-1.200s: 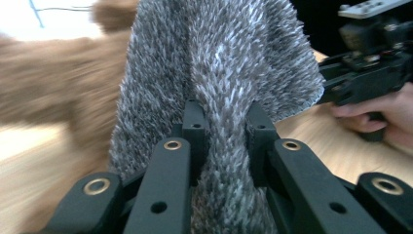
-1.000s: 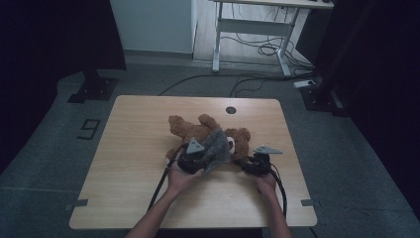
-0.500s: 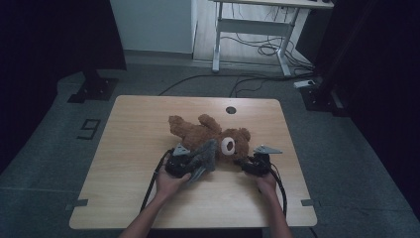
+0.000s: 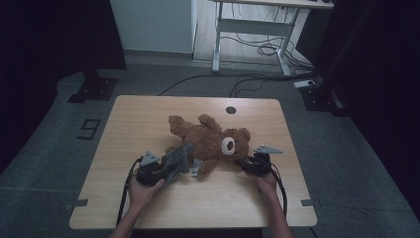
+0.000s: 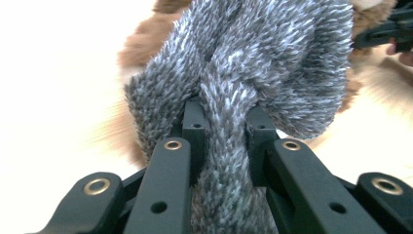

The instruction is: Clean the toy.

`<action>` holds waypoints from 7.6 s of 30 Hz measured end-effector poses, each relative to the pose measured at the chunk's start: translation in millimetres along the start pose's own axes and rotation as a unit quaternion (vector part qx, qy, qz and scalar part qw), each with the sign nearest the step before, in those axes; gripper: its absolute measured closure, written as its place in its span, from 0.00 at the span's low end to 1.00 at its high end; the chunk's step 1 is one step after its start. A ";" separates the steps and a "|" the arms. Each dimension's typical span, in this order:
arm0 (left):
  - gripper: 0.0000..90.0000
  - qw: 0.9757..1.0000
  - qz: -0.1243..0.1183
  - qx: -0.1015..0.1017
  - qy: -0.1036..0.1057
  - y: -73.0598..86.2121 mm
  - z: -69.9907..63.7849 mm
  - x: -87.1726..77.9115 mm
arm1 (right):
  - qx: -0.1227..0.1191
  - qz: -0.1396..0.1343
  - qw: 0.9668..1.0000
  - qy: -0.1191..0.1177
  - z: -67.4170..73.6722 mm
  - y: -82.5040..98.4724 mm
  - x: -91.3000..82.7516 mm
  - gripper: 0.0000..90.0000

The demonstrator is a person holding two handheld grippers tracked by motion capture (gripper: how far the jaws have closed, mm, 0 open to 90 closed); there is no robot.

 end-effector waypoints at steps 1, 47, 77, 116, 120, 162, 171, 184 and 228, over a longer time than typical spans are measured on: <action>0.84 1.000 -0.001 -0.003 -0.001 0.4 2.5 -2.0 | 0.000 0.000 1.000 0.000 0.1 0.0 0.0 0.64; 0.85 0.999 0.030 0.026 0.021 -22.7 -1.2 22.4 | 0.000 0.004 1.000 -0.004 -0.7 0.0 -0.3 0.64; 0.87 0.985 0.021 0.145 0.090 -113.3 -132.3 111.8 | 0.001 0.010 1.000 0.008 1.2 0.1 1.5 0.65; 0.86 0.987 0.014 0.137 0.088 -152.6 -126.5 120.6 | 0.003 0.002 1.000 -0.003 0.9 0.6 -0.4 0.65; 0.86 0.987 0.019 0.131 0.090 -158.2 -123.5 129.4 | 0.014 -0.002 1.000 -0.006 -1.1 0.0 -0.2 0.65; 0.87 0.996 0.010 0.070 0.049 -174.0 -76.2 83.2 | -0.003 0.005 1.000 -0.007 -0.8 0.9 -1.0 0.68; 0.86 0.988 0.067 0.121 0.067 -178.6 -124.7 148.7 | -0.002 0.006 1.000 -0.007 -0.6 1.4 -1.4 0.68; 0.86 0.998 0.033 0.046 0.016 -147.8 -41.4 96.8 | -0.006 0.014 1.000 -0.006 -0.9 1.3 -1.1 0.68; 0.87 0.991 0.116 0.021 -0.068 -66.1 34.0 71.6 | 0.000 0.017 1.000 -0.014 -2.3 1.4 -1.3 0.68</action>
Point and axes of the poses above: each handheld gripper's, and its own axes: x roughly forward along the jaws, y roughly out of its underside, z roughly to its left, the point moved 2 cm from there along x, roughly forward along the jaws, and after that the axes turned 4 degrees about x, right-handed, at the moved point
